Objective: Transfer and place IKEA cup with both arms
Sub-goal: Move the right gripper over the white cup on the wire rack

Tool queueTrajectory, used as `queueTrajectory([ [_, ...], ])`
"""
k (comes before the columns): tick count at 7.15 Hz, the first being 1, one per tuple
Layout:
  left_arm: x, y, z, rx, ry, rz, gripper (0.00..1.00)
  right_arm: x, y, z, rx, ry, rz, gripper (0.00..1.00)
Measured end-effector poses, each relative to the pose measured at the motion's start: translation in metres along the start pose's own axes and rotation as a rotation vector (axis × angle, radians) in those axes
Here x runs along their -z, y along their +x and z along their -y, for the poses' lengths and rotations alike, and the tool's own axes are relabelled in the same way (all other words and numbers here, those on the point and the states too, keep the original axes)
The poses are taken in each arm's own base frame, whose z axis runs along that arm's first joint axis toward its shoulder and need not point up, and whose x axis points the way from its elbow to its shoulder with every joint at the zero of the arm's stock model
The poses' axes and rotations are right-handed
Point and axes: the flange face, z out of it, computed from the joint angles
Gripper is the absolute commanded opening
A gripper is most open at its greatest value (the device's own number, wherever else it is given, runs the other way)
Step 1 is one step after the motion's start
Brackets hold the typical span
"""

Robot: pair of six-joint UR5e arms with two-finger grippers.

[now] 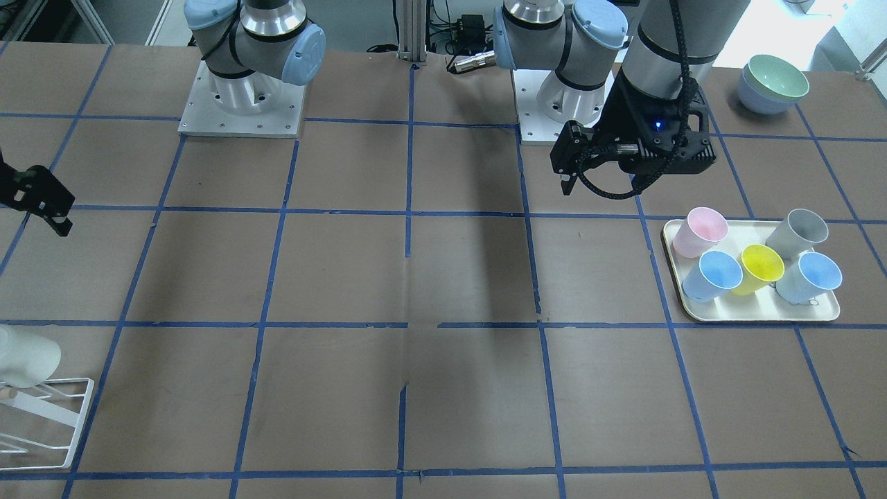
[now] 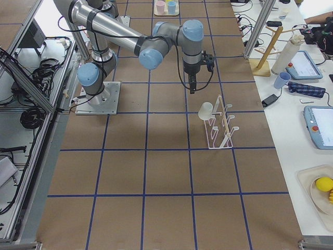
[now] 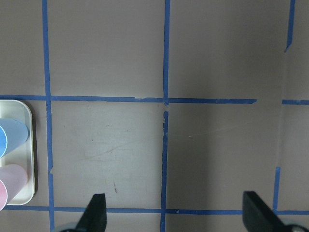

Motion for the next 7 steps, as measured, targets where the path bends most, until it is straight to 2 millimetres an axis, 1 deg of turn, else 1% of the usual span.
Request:
queueTrajectory([
  [1, 0.0, 0.0, 0.0, 0.0, 0.001, 0.0, 1.0, -0.017, 0.013, 0.009, 0.029, 0.02, -0.01, 1.0],
  [2, 0.0, 0.0, 0.0, 0.001, 0.0, 0.0, 1.0, -0.033, 0.02, 0.017, 0.049, 0.034, -0.01, 1.0],
  [3, 0.0, 0.0, 0.0, 0.001, 0.0, 0.0, 1.0, -0.045, 0.023, 0.022, 0.057, 0.038, -0.002, 1.0],
  [4, 0.0, 0.0, 0.0, 0.001, -0.001, 0.0, 1.0, -0.055, 0.026, 0.027, 0.062, 0.04, 0.003, 1.0],
  [6, -0.001, 0.0, 0.0, 0.0, 0.0, 0.0, 1.0, -0.065, 0.031, 0.036, 0.066, 0.043, 0.003, 1.0],
  [7, -0.001, 0.0, 0.001, 0.0, -0.001, 0.0, 1.0, -0.074, 0.034, 0.04, 0.065, 0.037, 0.007, 1.0],
])
